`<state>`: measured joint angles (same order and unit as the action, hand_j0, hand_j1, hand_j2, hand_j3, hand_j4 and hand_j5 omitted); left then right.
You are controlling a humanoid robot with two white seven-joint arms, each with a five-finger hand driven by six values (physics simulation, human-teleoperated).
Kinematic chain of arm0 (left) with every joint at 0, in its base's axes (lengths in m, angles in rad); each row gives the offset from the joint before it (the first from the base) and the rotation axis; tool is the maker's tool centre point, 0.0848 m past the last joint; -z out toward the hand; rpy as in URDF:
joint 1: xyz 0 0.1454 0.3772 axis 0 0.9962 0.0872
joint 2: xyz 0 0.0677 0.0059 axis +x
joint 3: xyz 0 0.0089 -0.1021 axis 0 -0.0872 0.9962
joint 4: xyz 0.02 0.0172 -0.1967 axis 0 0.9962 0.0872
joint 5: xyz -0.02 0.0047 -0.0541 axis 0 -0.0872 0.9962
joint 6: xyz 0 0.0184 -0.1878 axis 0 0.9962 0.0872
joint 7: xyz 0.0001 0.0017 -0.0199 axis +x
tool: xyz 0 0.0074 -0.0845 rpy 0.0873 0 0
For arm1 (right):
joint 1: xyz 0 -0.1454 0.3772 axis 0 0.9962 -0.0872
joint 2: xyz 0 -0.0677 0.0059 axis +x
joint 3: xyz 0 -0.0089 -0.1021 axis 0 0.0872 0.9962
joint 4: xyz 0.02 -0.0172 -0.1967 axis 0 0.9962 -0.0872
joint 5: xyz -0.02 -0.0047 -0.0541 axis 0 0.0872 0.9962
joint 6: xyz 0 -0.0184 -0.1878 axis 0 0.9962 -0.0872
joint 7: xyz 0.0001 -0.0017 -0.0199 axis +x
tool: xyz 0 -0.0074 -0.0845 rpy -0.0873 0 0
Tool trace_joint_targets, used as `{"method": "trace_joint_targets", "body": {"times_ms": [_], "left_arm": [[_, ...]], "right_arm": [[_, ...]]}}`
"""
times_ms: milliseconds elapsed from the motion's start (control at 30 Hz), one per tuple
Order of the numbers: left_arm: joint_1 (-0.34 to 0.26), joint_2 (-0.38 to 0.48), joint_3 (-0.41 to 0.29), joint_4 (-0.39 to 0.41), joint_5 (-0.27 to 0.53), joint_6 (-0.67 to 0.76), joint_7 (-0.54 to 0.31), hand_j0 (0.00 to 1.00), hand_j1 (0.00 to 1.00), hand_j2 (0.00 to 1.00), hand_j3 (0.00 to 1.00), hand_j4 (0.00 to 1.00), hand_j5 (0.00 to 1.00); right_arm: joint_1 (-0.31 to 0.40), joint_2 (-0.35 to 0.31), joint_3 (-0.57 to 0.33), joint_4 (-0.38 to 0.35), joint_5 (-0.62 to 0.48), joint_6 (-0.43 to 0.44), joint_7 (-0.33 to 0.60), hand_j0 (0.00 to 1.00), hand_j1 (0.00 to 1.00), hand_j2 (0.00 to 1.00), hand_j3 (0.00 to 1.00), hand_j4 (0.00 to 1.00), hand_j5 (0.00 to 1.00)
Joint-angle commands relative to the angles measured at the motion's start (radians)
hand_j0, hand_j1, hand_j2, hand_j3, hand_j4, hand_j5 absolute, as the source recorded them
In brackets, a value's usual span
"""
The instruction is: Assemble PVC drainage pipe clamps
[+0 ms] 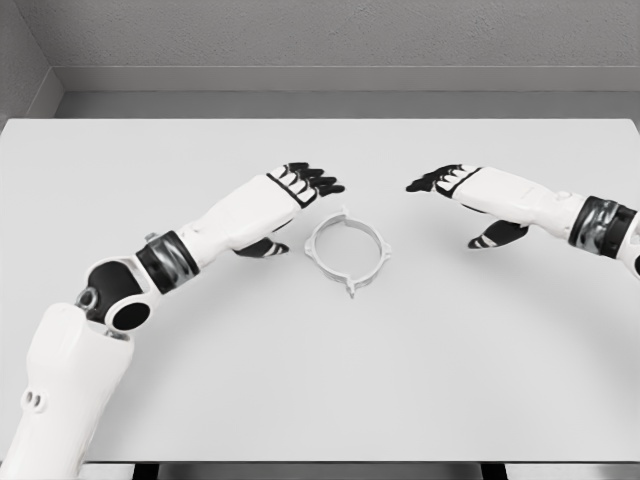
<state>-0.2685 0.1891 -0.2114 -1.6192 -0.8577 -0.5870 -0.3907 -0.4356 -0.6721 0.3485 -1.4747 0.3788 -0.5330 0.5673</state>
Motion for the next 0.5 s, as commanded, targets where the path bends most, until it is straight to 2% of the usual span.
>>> {"method": "trace_joint_targets", "body": {"times_ms": [0,67,133,233,300,467], "left_arm": [[0.003,0.007,0.029,-0.037,0.071,-0.024,0.001,1.00,1.00,1.00,1.00,1.00,1.00],[0.011,0.012,0.029,-0.025,0.137,-0.024,0.000,1.00,1.00,1.00,1.00,1.00,1.00],[0.009,0.003,0.001,-0.005,0.123,-0.024,-0.004,1.00,1.00,1.00,1.00,1.00,1.00],[0.006,-0.003,-0.072,-0.016,0.105,-0.024,-0.004,1.00,1.00,1.00,1.00,1.00,1.00],[-0.002,-0.046,-0.092,-0.014,0.100,-0.024,-0.004,1.00,1.00,1.00,1.00,1.00,1.00],[-0.002,-0.050,-0.146,-0.014,0.103,-0.024,-0.004,1.00,1.00,1.00,1.00,1.00,1.00]], "right_arm": [[0.000,-0.035,-0.002,0.004,-0.005,0.002,-0.003,1.00,1.00,1.00,1.00,1.00,1.00],[-0.003,-0.058,-0.003,0.004,-0.005,0.002,-0.004,1.00,1.00,1.00,1.00,1.00,1.00],[-0.005,-0.086,-0.002,-0.001,-0.005,-0.001,-0.006,1.00,1.00,1.00,1.00,1.00,1.00],[-0.011,-0.104,-0.002,-0.004,-0.006,-0.001,-0.006,1.00,1.00,1.00,1.00,1.00,1.00],[-0.012,-0.112,-0.002,-0.004,-0.006,-0.002,-0.006,1.00,1.00,1.00,1.00,1.00,1.00],[-0.011,-0.130,-0.002,-0.007,-0.006,-0.004,-0.006,1.00,1.00,1.00,1.00,1.00,1.00]]}}
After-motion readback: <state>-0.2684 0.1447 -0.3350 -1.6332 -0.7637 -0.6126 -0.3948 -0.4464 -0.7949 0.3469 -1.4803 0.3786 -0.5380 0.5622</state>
